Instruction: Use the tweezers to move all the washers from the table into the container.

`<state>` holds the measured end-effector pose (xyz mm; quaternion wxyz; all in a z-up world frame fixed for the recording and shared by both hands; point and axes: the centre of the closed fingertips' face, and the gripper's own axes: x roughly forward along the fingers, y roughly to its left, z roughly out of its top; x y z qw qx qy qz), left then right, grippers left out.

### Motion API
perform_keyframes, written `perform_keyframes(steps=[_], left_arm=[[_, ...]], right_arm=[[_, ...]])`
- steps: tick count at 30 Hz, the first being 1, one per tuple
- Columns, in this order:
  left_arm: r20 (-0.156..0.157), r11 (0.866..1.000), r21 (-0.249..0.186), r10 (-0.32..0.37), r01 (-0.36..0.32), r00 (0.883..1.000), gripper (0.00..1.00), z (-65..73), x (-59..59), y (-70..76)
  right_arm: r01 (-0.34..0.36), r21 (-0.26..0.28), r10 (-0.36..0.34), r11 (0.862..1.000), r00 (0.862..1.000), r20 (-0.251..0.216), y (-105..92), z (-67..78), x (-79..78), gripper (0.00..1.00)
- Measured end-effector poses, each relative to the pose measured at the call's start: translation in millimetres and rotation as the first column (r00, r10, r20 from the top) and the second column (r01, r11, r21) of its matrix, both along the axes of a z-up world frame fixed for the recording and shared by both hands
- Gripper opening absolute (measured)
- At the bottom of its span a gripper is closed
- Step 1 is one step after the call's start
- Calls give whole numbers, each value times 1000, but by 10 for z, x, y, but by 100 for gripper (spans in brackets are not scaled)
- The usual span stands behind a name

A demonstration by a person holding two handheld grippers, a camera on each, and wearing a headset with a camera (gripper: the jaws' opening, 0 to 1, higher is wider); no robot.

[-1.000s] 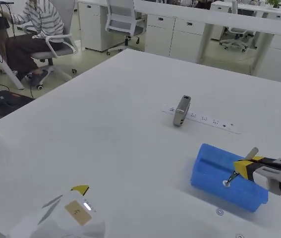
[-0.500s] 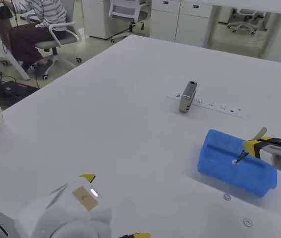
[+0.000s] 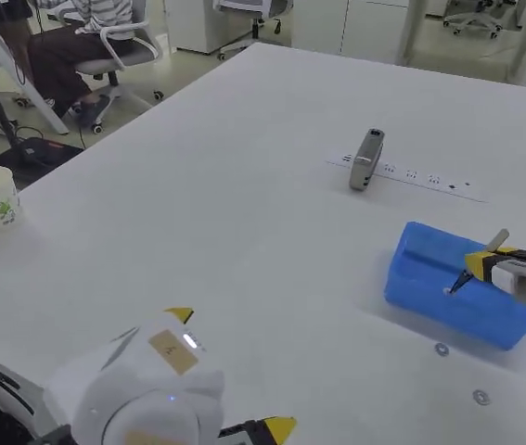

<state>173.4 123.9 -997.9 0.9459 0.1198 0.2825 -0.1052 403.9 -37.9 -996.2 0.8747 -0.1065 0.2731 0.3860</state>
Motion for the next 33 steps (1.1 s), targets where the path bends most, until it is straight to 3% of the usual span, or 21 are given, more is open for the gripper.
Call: perform_keyframes(steps=[22,27,33], left_arm=[[-5,1000,-1,1,-1,1000,85,-8,-3,-1],[-7,1000,0,0,0,1000,85,-11,-3,-1],[-5,1000,-3,-2,2,1000,85,-7,-4,-7]], right_arm=[[-34,-29,34,999,999,-8,94,-173,-49,1],[-35,-32,36,999,999,7,94,-168,-49,2],[-29,-34,29,999,1000,-6,83,-166,-43,2]])
